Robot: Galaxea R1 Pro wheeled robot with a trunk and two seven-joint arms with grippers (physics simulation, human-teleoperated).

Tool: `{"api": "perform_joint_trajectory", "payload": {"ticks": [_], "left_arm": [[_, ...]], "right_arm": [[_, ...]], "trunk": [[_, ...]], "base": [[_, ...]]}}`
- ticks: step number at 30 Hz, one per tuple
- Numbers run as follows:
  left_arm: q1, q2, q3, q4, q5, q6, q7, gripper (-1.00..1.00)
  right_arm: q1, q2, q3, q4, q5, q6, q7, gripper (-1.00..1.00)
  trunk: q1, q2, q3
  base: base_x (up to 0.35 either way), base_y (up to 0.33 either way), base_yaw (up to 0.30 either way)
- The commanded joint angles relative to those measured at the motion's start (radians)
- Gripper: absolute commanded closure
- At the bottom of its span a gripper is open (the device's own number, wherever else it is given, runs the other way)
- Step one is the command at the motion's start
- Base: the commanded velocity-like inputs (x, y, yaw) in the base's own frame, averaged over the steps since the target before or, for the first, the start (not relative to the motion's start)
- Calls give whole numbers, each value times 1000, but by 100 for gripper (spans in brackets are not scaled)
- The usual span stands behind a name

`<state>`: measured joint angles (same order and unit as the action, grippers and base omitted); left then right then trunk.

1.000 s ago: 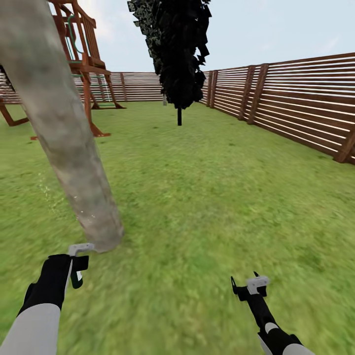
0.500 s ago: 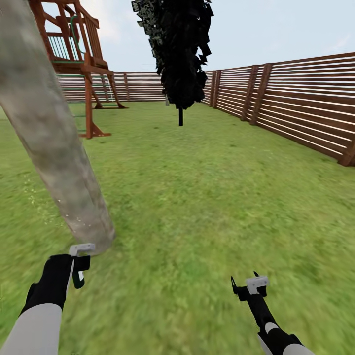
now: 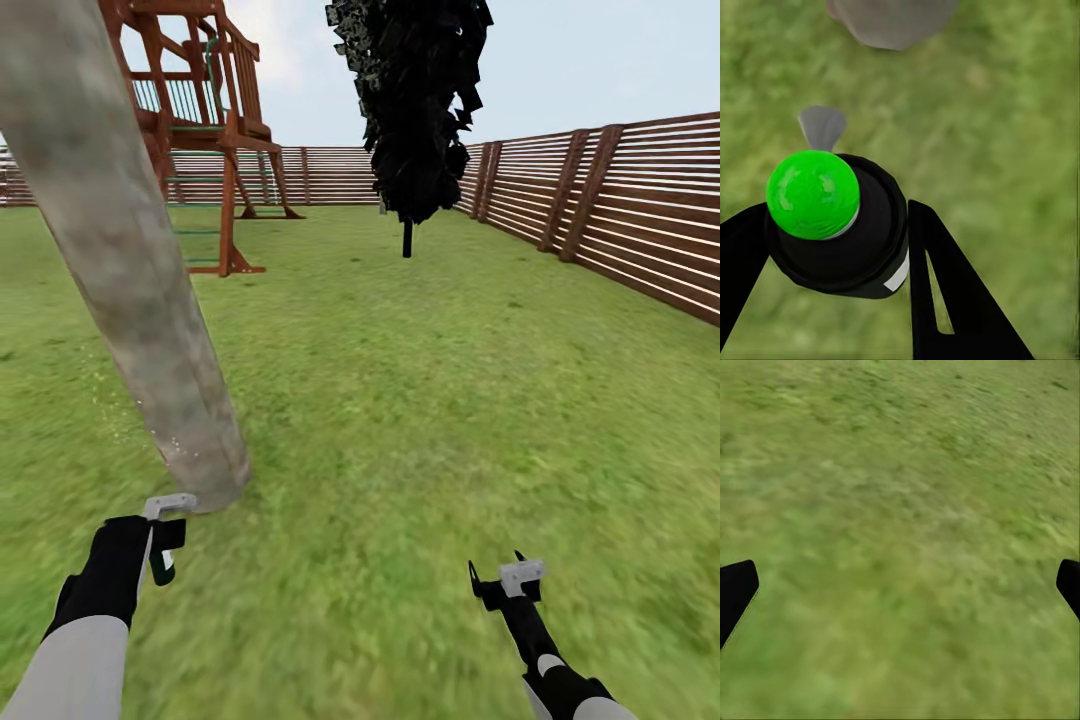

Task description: In the garden, pick up the pesticide atomizer on the floor and spray pesticide onto both trees until each tree trunk is fully covered.

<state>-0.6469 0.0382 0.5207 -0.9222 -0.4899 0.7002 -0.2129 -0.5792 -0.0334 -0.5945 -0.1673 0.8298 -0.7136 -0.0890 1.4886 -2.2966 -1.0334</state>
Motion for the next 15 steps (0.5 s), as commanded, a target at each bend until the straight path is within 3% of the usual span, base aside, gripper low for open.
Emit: {"api": "perform_joint_trajectory", "payload": {"ticks": [1, 6, 15], "left_arm": [[-2, -3, 2, -1, -13, 2, -9, 100], [-2, -7, 2, -1, -13, 2, -9, 100], [-2, -8, 2, -1, -13, 2, -8, 100]], "right_arm": [[-1, 0, -2, 2, 11, -3, -9, -100], [-1, 0, -2, 2, 11, -3, -9, -100], [-1, 0, -2, 2, 11, -3, -9, -100]], "trunk": [[0, 0, -1], [0, 0, -1], [0, 0, -1]], "base": [[237, -198, 276], [237, -198, 261], [195, -217, 25]]}}
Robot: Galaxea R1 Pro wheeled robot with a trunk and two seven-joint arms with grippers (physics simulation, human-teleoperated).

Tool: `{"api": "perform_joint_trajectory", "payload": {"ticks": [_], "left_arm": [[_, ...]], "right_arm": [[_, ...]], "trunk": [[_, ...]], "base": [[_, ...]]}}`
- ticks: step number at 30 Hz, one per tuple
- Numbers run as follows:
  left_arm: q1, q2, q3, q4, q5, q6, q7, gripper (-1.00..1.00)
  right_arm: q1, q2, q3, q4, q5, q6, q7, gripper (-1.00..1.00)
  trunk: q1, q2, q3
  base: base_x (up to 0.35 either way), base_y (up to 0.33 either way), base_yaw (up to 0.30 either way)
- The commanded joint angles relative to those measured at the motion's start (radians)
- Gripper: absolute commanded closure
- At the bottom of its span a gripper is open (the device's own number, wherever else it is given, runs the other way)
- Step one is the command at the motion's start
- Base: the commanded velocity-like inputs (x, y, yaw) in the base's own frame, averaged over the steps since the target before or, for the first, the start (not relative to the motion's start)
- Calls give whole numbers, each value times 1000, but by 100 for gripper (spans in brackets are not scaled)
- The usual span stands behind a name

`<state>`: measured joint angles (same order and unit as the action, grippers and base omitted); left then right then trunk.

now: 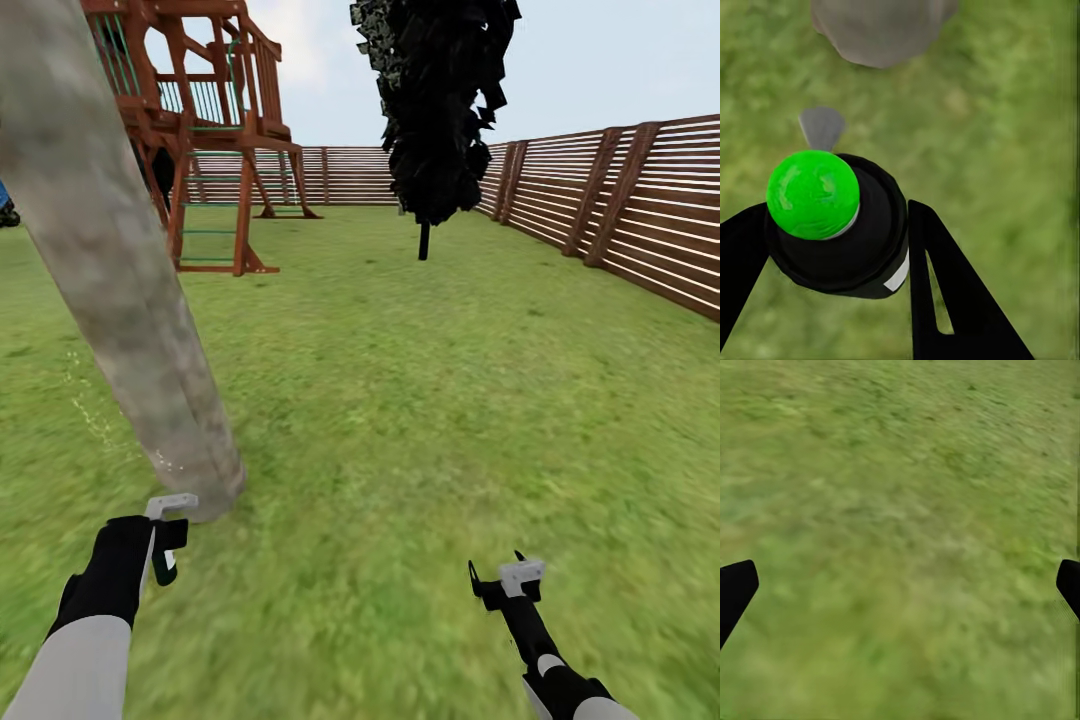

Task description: In the garden, pick up the pesticide atomizer on the floor and spray pesticide onto both trees until each tree trunk is fully covered.

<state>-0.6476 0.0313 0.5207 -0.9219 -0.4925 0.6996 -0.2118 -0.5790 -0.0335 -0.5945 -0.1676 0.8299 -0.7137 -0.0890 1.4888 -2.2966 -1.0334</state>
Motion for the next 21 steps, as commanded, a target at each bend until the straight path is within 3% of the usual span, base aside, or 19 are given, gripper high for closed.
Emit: {"api": "perform_joint_trajectory", "payload": {"ticks": [1, 7, 12, 13, 15, 17, 19, 21], "left_arm": [[-1, -1, 2, -2, -11, 3, -10, 100], [-1, -2, 2, -2, -10, 4, -10, 100], [-14, -26, 2, -35, -9, 10, -16, 100], [-18, -43, -3, -38, -9, 11, -20, 100], [-40, -58, -51, -41, -10, 14, -20, 100], [-120, -63, -126, -41, -10, 47, -19, 100], [-168, -56, -135, -42, -9, 118, -23, 100], [-189, -35, -131, -42, -9, 140, -24, 100]], "right_arm": [[-1, 0, -2, 2, 11, -3, -9, -100], [-1, 0, -2, 2, 11, -3, -9, -100], [-1, -2, -2, 2, 11, -3, -9, -100], [-1, -2, -2, 2, 11, -3, -10, -100], [-1, -2, -2, 2, 11, -3, -10, -100], [-1, -2, -2, 1, 11, -3, -11, -100], [-1, -1, -2, 1, 11, -3, -11, -100], [-1, 0, -2, 0, 10, -4, -12, -100]], "trunk": [[0, 0, -1], [0, 0, -1], [0, 0, -1], [0, 0, -1], [0, 0, -1], [0, 0, -1], [0, 0, -1], [0, 0, -1]], "base": [[108, -258, 126], [-94, -224, 247], [-71, -19, 259], [-5, -1, 259], [-2, -1, 259], [0, 0, 146], [0, 0, 20], [0, 0, 3]]}}
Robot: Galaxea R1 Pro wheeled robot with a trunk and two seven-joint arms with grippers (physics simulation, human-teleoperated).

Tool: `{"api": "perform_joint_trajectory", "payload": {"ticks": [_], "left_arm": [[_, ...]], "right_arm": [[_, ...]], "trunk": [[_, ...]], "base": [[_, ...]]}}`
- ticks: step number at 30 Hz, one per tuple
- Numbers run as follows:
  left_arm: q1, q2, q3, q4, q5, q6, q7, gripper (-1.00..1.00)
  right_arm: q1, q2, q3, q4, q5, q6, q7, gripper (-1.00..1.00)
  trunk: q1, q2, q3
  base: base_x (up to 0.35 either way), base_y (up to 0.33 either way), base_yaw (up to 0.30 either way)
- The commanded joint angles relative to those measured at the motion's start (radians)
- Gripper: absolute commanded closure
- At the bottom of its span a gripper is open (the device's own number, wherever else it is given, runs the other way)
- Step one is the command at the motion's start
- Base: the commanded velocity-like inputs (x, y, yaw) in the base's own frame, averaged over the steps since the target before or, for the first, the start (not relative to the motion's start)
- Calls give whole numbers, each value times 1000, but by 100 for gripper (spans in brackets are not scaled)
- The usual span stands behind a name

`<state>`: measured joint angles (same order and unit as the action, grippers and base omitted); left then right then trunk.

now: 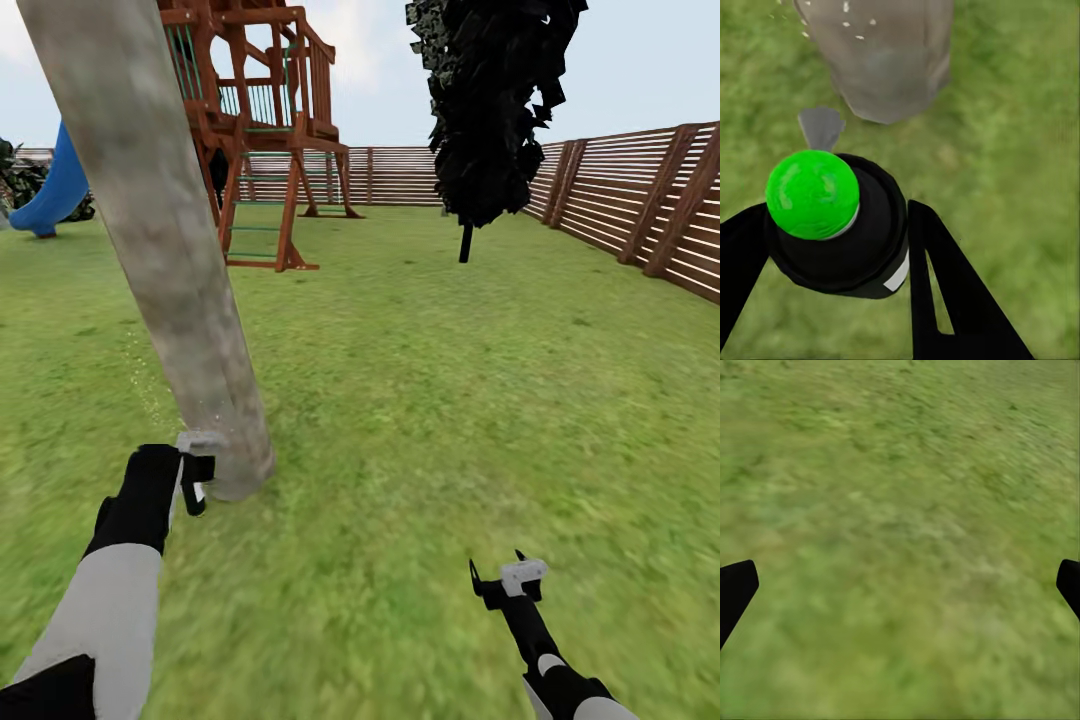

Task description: In the garden, pick up the pesticide atomizer on the floor and spray pesticide onto both trees until each tree trunk is fully covered.

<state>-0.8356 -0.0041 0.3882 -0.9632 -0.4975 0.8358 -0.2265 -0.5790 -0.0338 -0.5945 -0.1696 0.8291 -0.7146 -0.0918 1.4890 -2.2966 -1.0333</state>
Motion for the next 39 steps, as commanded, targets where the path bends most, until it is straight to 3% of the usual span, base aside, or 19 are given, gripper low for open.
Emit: {"api": "perform_joint_trajectory", "payload": {"ticks": [1, 3, 5, 7, 8, 9, 11, 12, 15, 16, 17, 19, 20, 21, 22, 29, 39], "left_arm": [[-6, 30, 6, 3, -4, 6, -10, 100], [-3, 43, 3, 7, -4, 6, -12, 100], [-12, 28, -2, 2, -3, 9, -14, 100], [-14, 32, 5, 0, -4, 9, -41, 100], [-13, 49, 15, -1, -6, 9, -62, 100], [-5, 104, 30, -1, -4, 10, -88, 100], [2, 136, 21, 1, -5, 10, -103, 100], [2, 127, 8, 6, -4, 10, -105, 100], [-13, 62, -15, 9, -3, 13, -106, 100], [-48, 43, -17, 7, -3, 62, -107, 100], [-77, 42, -17, 8, -3, 104, -107, 100], [-93, 54, -15, 3, -5, 127, -108, 100], [-97, 70, -13, 1, -4, 132, -108, 100], [-93, 107, -9, 1, -4, 136, -112, 100], [-89, 119, -13, 1, -4, 138, -112, 100], [-100, 123, -17, -59, -4, 142, -113, 100], [-102, 130, -9, -66, -4, 149, -113, 100]], "right_arm": [[-1, 0, -2, 1, 10, -3, -10, -100], [-1, -3, -3, 1, 10, -3, -11, -100], [-1, -4, -2, 2, 10, -3, -12, -100], [-1, -4, -2, 2, 10, -3, -14, -100], [-1, -4, -2, 2, 10, -3, -14, -100], [-1, -4, -2, 2, 9, -3, -14, -100], [-1, -5, -2, 3, 9, -2, -14, -100], [-1, -5, -3, 3, 8, -3, -14, -100], [-1, -4, -2, 2, 7, -3, -14, -100], [-1, -4, -3, 2, 7, -3, -14, -100], [-1, -4, -3, 2, 7, -3, -14, -100], [-1, -5, -4, 2, 7, -3, -14, -100], [-1, -5, -4, 2, 7, -3, -14, -100], [-1, -5, -4, 2, 7, -2, -14, -100], [-1, -6, -4, 2, 7, -2, -14, -100], [-1, -1, -2, 3, 11, -2, -12, -100], [-1, -3, -2, 2, 12, -2, -13, -100]], "trunk": [[0, 0, -1], [0, 0, -1], [0, 0, -1], [0, 0, -1], [0, 0, -1], [0, 0, -1], [0, 0, -1], [0, 0, -1], [0, 0, -1], [0, 0, -1], [0, 0, -1], [0, 0, -1], [0, 0, -1], [0, 0, -1], [0, 0, -1], [0, 0, -1], [0, 0, -1]], "base": [[0, 0, 0], [0, 0, 0], [0, 0, 0], [0, 0, 0], [0, 0, 0], [0, 0, 0], [0, 0, 0], [0, 0, 0], [0, 0, 0], [0, 0, 0], [0, 0, 0], [0, 0, 0], [0, 0, 0], [0, 0, 0], [0, 0, 0], [72, -148, 0], [36, -270, 0]]}}
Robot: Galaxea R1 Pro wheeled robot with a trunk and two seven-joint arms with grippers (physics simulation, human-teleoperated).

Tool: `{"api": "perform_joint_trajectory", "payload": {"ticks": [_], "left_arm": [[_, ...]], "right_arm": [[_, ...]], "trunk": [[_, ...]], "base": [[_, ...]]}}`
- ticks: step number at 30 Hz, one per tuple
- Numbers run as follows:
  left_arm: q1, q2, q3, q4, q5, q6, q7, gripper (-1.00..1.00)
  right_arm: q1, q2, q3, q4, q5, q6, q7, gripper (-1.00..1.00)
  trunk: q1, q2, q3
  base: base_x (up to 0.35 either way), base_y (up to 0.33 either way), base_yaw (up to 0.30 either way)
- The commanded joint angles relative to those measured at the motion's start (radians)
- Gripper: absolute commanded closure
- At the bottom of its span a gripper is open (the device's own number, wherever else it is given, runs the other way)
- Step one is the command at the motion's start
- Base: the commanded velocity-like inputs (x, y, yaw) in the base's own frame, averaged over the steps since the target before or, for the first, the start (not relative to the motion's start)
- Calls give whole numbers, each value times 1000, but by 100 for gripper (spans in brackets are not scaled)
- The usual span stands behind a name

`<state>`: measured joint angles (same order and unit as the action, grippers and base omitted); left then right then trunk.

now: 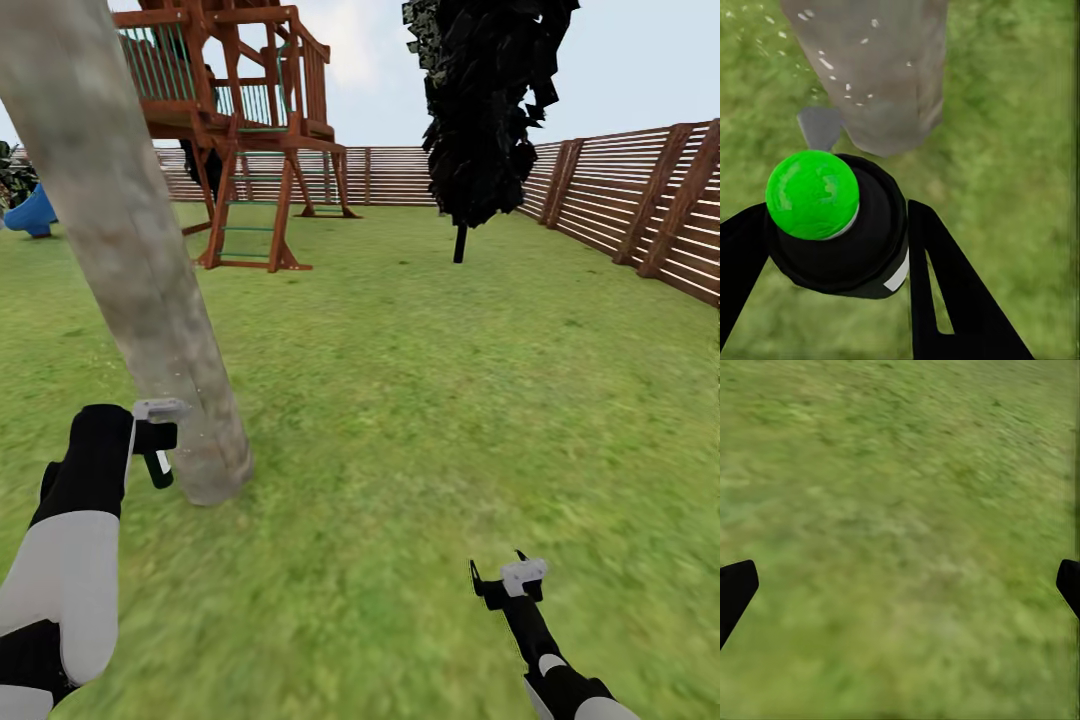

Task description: In the garden, pick up the pesticide atomizer on the floor and spray pesticide onto both trees until each tree trunk is fully covered.

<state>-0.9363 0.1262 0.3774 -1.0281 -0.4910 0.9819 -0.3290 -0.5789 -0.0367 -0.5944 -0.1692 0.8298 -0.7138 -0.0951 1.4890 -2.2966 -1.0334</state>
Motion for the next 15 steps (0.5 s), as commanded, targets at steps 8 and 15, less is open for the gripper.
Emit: {"api": "perform_joint_trajectory", "payload": {"ticks": [8, 15], "left_arm": [[0, 0, 3, -1, -12, 3, -9, 100], [8, -8, 3, -1, -12, 1, -7, 100]], "right_arm": [[-1, 0, -2, 2, 11, -3, -8, -100], [-1, 0, -2, 4, 11, -4, -7, -100]], "trunk": [[0, 0, -1], [0, 0, -1]], "base": [[0, -277, 7], [0, -277, 240]]}}
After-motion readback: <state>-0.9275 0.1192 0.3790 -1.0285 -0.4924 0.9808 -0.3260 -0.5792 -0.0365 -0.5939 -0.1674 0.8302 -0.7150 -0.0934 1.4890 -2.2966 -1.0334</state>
